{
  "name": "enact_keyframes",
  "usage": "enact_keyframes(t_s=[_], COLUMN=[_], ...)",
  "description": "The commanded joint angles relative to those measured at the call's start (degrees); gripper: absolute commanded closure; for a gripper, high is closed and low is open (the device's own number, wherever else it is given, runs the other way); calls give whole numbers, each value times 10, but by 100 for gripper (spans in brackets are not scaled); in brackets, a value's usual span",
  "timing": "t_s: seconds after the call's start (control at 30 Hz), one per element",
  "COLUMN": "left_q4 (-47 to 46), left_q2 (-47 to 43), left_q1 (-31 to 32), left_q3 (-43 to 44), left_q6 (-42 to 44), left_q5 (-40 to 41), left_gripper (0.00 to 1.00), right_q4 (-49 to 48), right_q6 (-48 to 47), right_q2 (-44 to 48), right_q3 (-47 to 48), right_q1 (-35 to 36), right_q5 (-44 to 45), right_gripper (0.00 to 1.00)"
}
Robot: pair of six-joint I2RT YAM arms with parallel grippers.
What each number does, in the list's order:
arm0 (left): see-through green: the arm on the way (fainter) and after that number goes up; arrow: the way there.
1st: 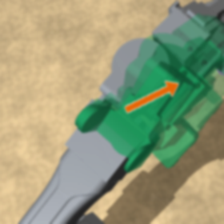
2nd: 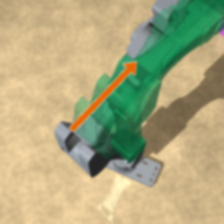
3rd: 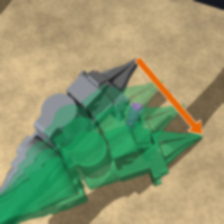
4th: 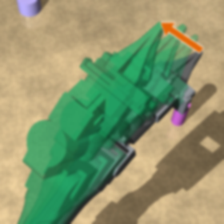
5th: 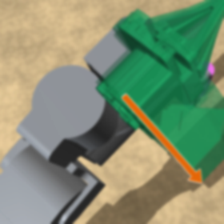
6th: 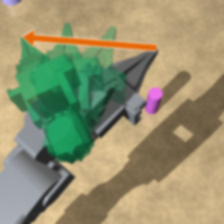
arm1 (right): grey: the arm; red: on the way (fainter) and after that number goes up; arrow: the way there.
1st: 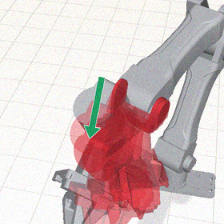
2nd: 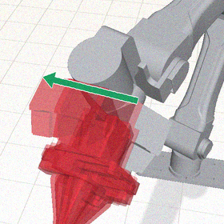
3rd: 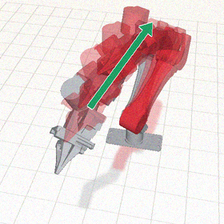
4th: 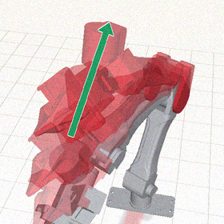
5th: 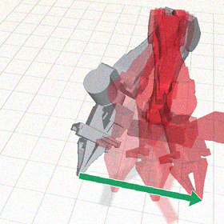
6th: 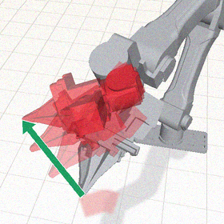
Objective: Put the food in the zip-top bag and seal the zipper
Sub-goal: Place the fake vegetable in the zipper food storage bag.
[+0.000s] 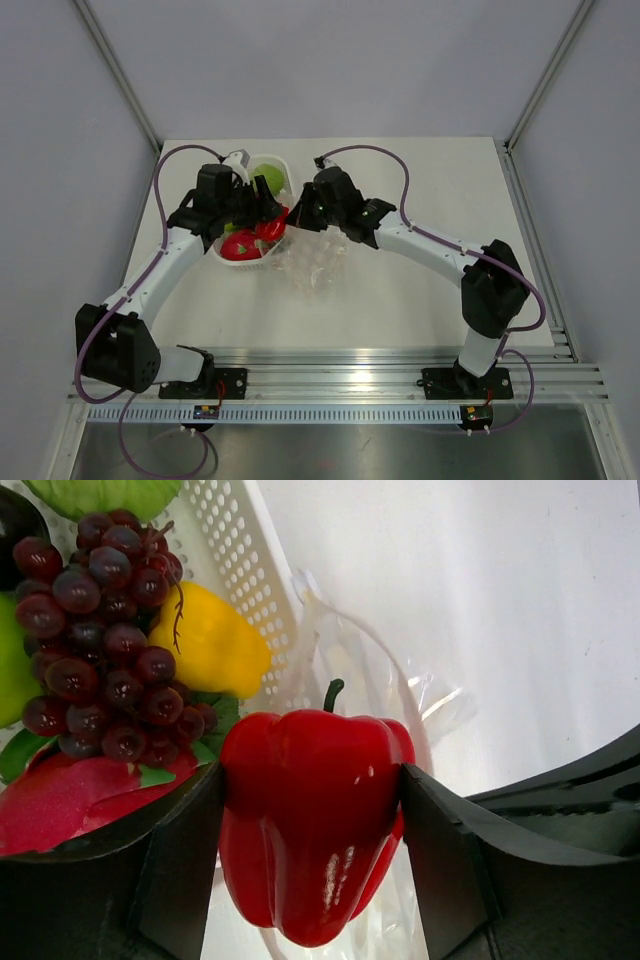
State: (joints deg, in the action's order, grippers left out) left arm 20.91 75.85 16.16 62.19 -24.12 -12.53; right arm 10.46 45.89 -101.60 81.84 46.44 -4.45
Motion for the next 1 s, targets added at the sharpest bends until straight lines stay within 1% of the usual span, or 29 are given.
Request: enact_keyframes(t_s=[0.0, 0.27, 0.4, 0.6, 0.73, 0.97], left_q4=[22, 25, 23, -3, -13, -20], left_q2=[-15, -14, -5, -1, 9, 9], left_q1=[8, 0, -1, -3, -3, -3], left_q3=[-6, 5, 7, 10, 13, 0], left_q6=[6, 7, 4, -13, -25, -29], left_q5=[-29, -35, -35, -35, -38, -11], left_gripper=[61, 61, 61, 61, 61, 62], right_q4=[-59, -31, -38, -57, -121, -170], right_q6=[-23, -50, -41, -10, 29, 76], right_q2=[6, -62, -67, -49, -33, -4], right_q3=[67, 154, 153, 107, 47, 4], right_q1=[0, -14, -14, -14, -14, -13], right_q5=[28, 4, -6, -19, -38, -72], right_gripper=[100, 100, 100, 100, 100, 100])
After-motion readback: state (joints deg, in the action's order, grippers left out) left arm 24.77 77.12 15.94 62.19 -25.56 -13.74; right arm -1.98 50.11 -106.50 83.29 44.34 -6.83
